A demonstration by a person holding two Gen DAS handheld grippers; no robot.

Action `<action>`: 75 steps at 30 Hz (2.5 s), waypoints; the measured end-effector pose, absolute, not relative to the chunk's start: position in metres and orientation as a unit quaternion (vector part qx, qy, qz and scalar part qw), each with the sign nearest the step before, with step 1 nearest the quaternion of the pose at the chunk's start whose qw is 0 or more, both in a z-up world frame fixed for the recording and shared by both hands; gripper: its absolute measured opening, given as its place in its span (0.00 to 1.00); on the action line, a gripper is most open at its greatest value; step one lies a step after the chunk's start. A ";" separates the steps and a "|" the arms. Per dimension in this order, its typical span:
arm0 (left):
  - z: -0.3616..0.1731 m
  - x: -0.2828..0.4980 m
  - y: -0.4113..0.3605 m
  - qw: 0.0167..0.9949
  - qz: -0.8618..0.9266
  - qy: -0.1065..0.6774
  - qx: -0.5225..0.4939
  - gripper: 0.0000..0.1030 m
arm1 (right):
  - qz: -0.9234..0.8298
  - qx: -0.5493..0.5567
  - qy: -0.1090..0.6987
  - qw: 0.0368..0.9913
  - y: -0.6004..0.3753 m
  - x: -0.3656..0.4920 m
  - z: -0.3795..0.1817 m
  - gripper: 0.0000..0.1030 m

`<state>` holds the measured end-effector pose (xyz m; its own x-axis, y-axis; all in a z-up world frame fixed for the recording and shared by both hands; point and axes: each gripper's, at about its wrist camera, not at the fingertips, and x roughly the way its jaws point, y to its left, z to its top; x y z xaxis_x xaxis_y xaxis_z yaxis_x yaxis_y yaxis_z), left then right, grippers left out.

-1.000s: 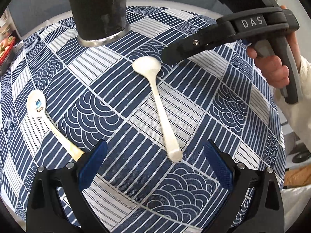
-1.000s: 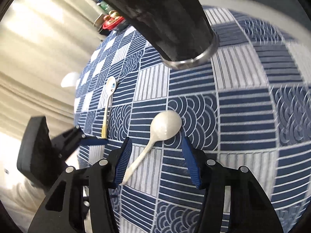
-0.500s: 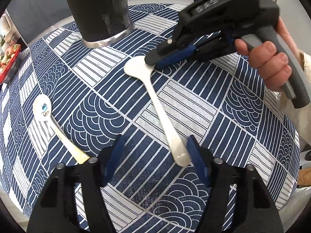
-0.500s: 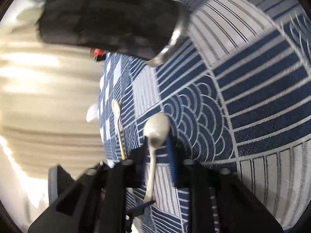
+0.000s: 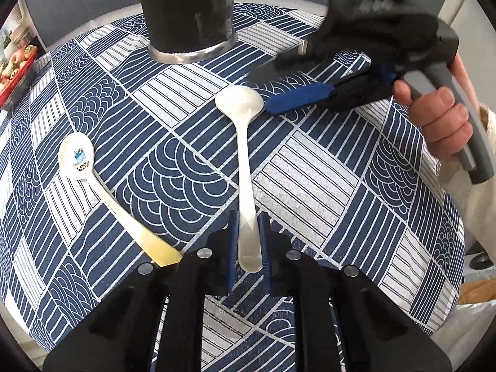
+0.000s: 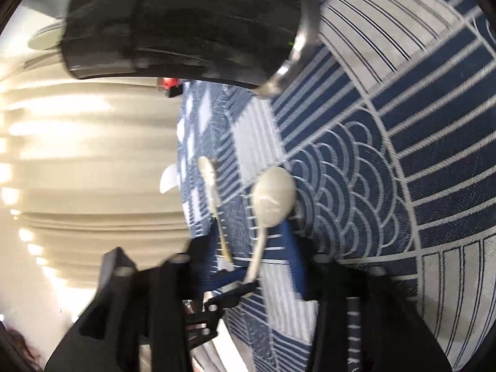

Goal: Organize utensils
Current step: 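Close the right tool on the plain spoon bowl while the left tool grips its handle, then lift the plain white spoon with both tools and carry it to the black cup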

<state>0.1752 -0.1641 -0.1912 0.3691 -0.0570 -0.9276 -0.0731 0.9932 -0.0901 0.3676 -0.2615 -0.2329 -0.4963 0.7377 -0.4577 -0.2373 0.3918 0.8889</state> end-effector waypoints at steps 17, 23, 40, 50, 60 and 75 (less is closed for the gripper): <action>-0.177 0.143 -0.173 0.845 -0.025 0.534 -0.011 0.13 | 0.496 0.095 0.696 0.511 -0.265 0.356 -0.211 0.74; -0.175 0.137 -0.175 0.845 -0.029 0.532 -0.038 0.13 | 0.471 0.165 0.716 0.488 -0.279 0.356 -0.235 0.31; -0.179 0.140 -0.164 0.837 -0.048 0.541 -0.067 0.00 | 0.441 0.254 0.705 0.494 -0.314 0.348 -0.245 0.06; -0.149 0.146 -0.167 0.852 -0.061 0.516 -0.068 0.01 | 0.475 0.265 0.648 0.533 -0.341 0.355 -0.188 0.04; -0.116 0.153 -0.188 0.860 -0.075 0.502 -0.043 0.40 | 0.486 0.274 0.618 0.554 -0.337 0.363 -0.142 0.04; -0.076 0.188 -0.178 0.865 -0.088 0.494 0.025 0.13 | 0.499 0.243 0.539 0.634 -0.333 0.361 -0.037 0.05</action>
<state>0.1881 -0.1782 -0.0759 0.4969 -0.1270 -0.8585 0.1771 0.9833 -0.0429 0.3614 -0.3326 -0.0367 -0.0781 0.8942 -0.4408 -0.3703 0.3844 0.8456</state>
